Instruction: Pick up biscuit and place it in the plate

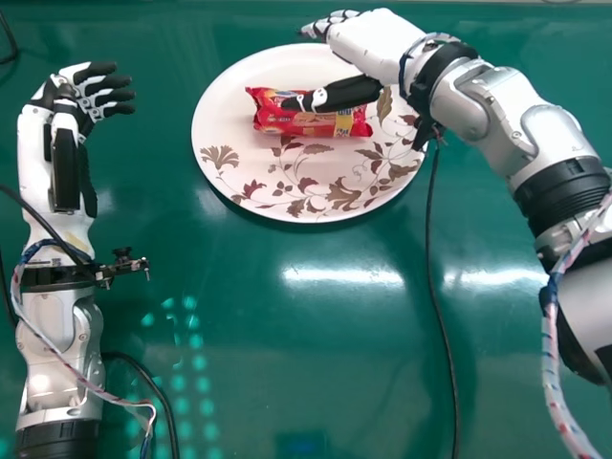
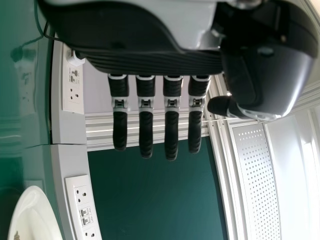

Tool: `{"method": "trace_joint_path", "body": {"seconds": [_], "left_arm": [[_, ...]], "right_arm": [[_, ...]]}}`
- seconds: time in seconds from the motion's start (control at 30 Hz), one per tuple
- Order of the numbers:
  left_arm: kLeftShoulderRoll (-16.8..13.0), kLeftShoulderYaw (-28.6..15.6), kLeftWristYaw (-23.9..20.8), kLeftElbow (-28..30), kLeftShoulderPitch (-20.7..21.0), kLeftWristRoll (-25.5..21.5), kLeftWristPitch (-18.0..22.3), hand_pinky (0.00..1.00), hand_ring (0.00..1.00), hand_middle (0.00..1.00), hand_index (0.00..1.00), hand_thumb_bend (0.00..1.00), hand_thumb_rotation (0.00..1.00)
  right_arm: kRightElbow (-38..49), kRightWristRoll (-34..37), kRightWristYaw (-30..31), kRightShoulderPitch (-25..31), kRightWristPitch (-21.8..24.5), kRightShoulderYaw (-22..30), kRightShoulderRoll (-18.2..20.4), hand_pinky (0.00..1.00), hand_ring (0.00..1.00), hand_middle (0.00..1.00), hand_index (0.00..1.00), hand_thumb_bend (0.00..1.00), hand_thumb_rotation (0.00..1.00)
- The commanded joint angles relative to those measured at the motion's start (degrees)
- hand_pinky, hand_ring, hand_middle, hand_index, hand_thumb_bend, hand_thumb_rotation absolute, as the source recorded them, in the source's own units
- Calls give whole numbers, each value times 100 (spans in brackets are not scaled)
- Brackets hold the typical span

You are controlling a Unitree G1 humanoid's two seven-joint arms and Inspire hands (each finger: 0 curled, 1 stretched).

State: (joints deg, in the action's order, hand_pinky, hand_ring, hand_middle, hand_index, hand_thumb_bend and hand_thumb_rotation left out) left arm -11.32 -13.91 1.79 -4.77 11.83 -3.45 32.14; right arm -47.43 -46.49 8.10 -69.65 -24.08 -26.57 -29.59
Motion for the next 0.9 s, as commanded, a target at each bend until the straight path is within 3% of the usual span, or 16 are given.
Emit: {"method": "trace_joint_path", "body": {"seconds": [0.0, 0.2, 0.33, 0.4, 0.53, 0.7, 0.87], "left_arm": [[31, 29, -17, 53, -126, 30, -5, 56, 61, 64, 68, 8, 0], [64, 36, -68, -45, -94, 93, 28, 54, 60, 63, 67, 9, 0], [97, 63, -99, -159, -48, 144, 95, 53, 59, 62, 66, 10, 0], [105, 82, -88, -203, -35, 150, 112, 53, 59, 62, 66, 9, 1], [105, 107, -104, -253, -24, 185, 136, 54, 59, 62, 66, 10, 2], [95, 92, -166, -411, 24, 264, 241, 50, 57, 60, 63, 8, 1], [105, 119, -115, -494, 72, 186, 221, 50, 57, 60, 63, 10, 0]], "right_arm": [[220, 128, 96, 100, 96, 106, -89, 86, 98, 100, 100, 100, 72], [910, 532, 385, 402, 534, 509, -293, 83, 97, 100, 100, 100, 74], [1608, 1108, 746, 841, 965, 1027, -444, 72, 92, 100, 100, 99, 69], [2093, 1406, 876, 1185, 1151, 1344, -585, 66, 89, 100, 100, 92, 66], [3405, 1641, 818, 2081, 2035, 2045, -687, 67, 84, 92, 92, 90, 62], [5309, 1934, 1077, 3136, 3642, 2886, -506, 67, 81, 87, 87, 73, 51], [6337, 2368, 1006, 3852, 4336, 3418, -208, 67, 79, 85, 84, 62, 53]]}}
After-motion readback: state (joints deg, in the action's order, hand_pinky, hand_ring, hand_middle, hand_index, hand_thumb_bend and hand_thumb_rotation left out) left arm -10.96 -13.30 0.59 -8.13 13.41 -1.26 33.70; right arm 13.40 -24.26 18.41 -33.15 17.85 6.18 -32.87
